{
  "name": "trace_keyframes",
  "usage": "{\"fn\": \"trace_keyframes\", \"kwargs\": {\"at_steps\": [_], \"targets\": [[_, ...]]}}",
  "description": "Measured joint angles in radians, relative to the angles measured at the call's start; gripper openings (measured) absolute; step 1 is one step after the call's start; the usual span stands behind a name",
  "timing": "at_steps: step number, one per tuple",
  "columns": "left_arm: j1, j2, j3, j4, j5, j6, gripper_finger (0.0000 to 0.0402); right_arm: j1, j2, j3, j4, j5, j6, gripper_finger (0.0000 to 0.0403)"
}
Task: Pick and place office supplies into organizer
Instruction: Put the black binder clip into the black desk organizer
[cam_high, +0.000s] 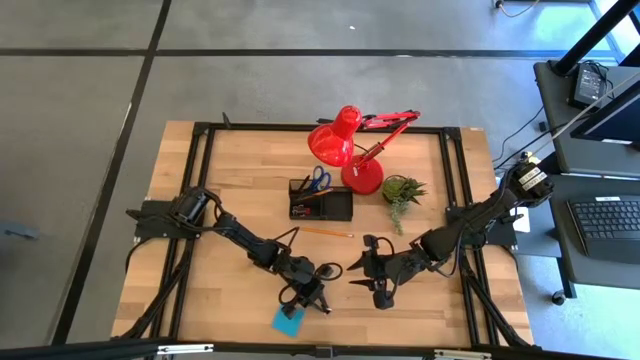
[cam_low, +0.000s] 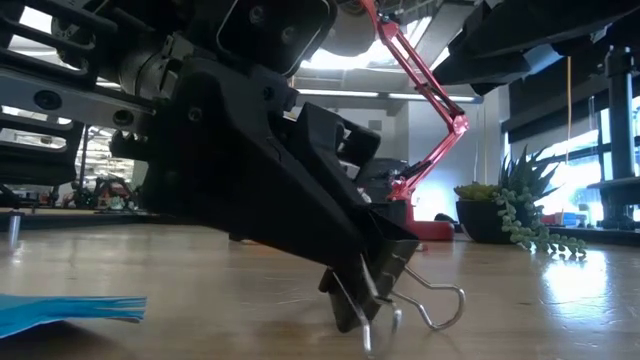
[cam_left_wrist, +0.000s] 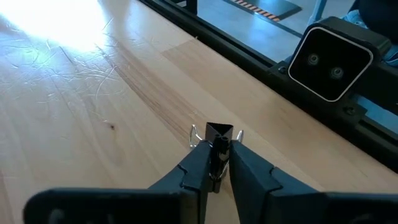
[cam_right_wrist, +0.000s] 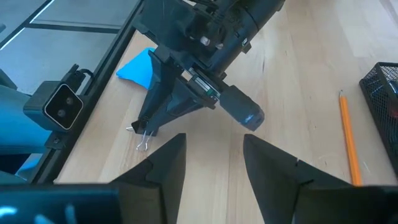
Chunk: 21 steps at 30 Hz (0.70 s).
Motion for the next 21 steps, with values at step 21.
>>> {"fn": "trace_keyframes", "kwargs": {"at_steps": [21], "targets": [[0.000,-0.001,0.000,0.000,0.000,-0.003,0.0019,0.000,0.000,0.000,0.000,0.000,-0.022,0.0163]]}}
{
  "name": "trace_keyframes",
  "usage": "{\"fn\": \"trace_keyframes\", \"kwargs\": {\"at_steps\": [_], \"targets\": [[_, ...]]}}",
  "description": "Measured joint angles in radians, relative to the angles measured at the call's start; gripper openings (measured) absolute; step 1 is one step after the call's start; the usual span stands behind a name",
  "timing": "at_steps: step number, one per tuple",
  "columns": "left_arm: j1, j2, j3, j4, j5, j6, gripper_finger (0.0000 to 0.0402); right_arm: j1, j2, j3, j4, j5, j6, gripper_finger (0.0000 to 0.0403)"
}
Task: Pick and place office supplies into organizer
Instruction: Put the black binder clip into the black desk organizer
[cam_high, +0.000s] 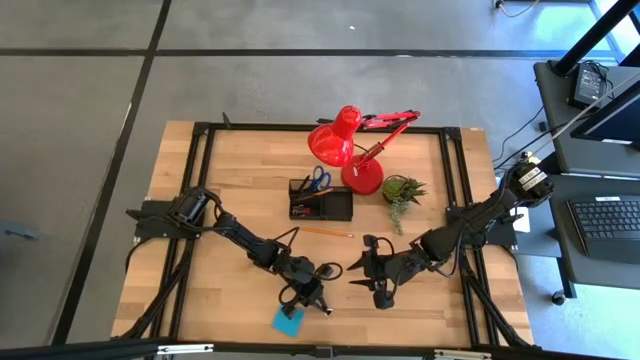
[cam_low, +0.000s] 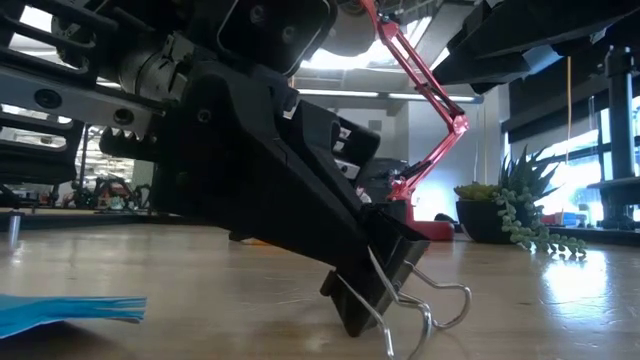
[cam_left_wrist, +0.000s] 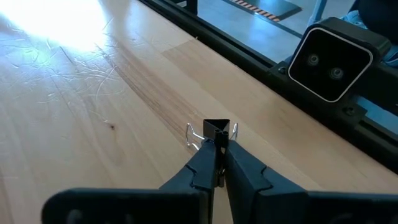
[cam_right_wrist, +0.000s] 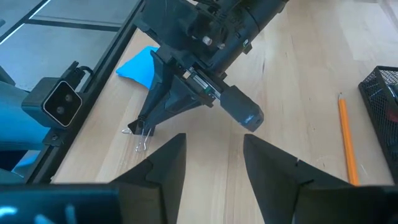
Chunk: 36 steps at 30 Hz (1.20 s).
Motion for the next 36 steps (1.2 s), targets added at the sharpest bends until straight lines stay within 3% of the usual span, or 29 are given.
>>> {"fn": "trace_keyframes", "kwargs": {"at_steps": [9,17,26,32,36], "targets": [[0.000,-0.050,-0.001,-0.035,0.008,-0.016,0.0019,0.000,0.000,0.000,0.000,0.000,-0.002,0.0163],[0.003,-0.188,-0.001,-0.259,-0.025,-0.015,0.0019,0.000,0.000,0.000,-0.001,0.000,-0.001,0.0163],[0.020,-0.405,-0.001,-0.608,-0.399,-0.016,0.0019,0.000,0.000,0.000,-0.001,0.000,0.006,0.0163],[0.033,-0.492,-0.001,-0.746,-0.727,-0.021,0.0019,0.000,0.000,0.000,-0.003,0.000,0.000,0.0163],[0.081,-0.491,-0.001,-0.799,-0.797,-0.070,0.0019,0.000,0.000,0.000,-0.010,0.000,-0.004,0.0163]]}}
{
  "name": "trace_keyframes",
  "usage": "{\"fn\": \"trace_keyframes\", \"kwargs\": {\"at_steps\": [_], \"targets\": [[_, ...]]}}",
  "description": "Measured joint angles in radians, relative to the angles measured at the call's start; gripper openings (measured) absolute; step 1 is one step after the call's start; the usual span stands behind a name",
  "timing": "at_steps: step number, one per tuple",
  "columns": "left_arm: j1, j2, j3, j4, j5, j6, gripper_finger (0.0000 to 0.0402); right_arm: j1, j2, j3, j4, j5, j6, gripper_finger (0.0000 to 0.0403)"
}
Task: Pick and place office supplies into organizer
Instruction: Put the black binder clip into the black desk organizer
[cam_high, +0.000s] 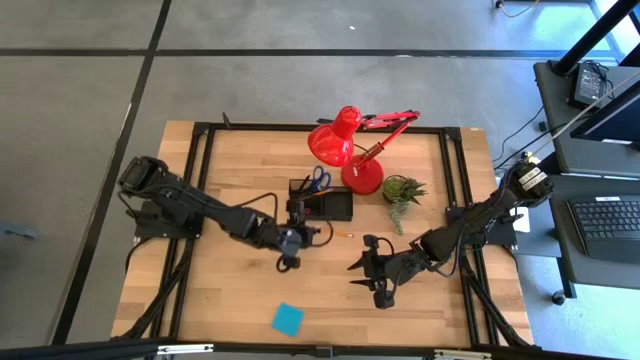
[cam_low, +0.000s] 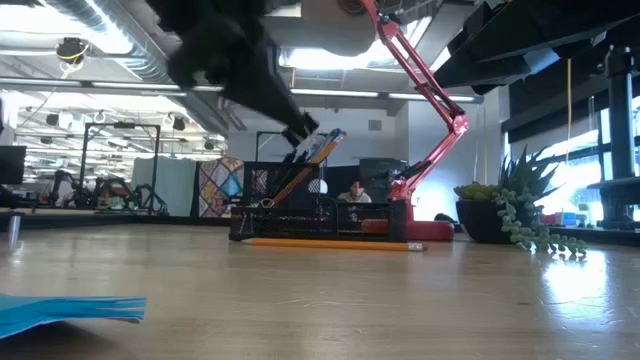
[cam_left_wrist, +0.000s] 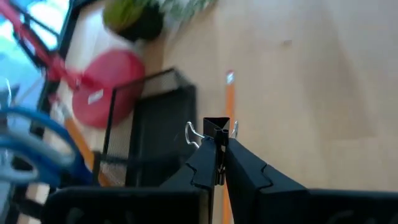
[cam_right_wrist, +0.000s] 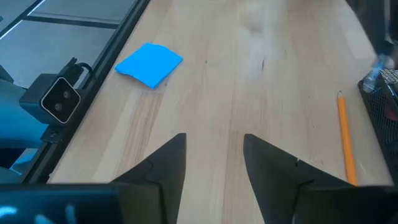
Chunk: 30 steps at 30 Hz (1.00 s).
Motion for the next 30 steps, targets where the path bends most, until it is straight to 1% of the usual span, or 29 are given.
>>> {"fn": "trace_keyframes", "kwargs": {"at_steps": [4,7,15,17,21,26,30], "targets": [[0.062,0.023,-0.011,-0.032,0.000,-0.048,0.0016,0.000,0.000,0.000,-0.016,0.000,-0.007,0.0163],[0.107,0.022,-0.028,-0.022,0.005,-0.058,0.0013,0.000,0.000,0.000,-0.033,0.000,0.002,0.0163],[0.186,0.023,-0.049,-0.011,0.019,-0.106,0.0013,-0.001,0.000,0.000,-0.042,0.000,0.003,0.0163],[0.195,0.023,-0.049,-0.010,0.036,-0.105,0.0013,-0.005,0.000,0.000,-0.044,0.000,0.002,0.0163],[0.201,0.028,-0.049,-0.007,0.037,-0.106,0.0013,-0.014,0.000,0.000,-0.046,0.000,0.001,0.0163],[0.202,0.088,-0.049,0.018,0.035,-0.105,0.0013,-0.028,0.000,0.000,-0.048,0.000,0.002,0.0163],[0.203,0.137,-0.050,0.022,-0.005,-0.103,0.0013,-0.032,0.000,0.000,-0.053,0.000,0.003,0.0163]]}}
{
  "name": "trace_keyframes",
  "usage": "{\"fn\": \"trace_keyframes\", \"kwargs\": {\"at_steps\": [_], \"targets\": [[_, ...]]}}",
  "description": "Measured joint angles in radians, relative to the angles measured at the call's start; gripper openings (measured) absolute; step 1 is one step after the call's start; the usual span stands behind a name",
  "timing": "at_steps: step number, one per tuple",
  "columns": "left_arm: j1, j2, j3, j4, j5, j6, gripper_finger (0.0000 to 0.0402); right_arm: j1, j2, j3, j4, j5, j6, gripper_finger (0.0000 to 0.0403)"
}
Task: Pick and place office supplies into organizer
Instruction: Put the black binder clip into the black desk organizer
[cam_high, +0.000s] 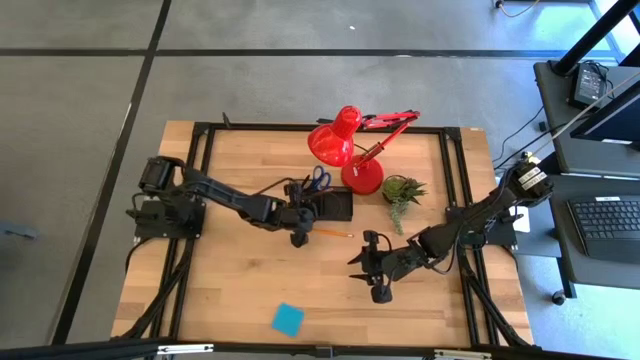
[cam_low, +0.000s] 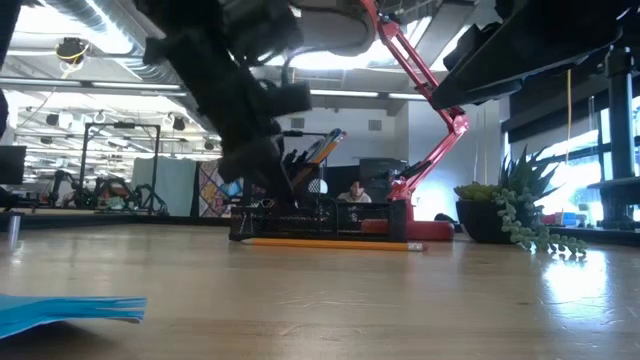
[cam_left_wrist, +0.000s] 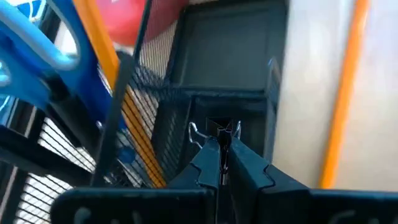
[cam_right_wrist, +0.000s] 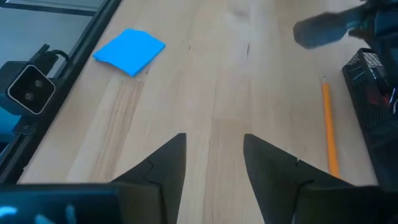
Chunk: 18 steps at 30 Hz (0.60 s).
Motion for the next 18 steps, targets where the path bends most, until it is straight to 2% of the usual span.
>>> {"fn": "trace_keyframes", "kwargs": {"at_steps": [7,18], "targets": [[0.015,0.034,0.000,0.004,0.034,0.000,0.0015,0.000,0.000,0.000,-0.003,0.000,0.001,0.0163],[0.018,0.033,0.000,0.019,0.054,0.001,0.0058,0.000,0.000,0.000,-0.009,0.000,0.002,0.0163]]}}
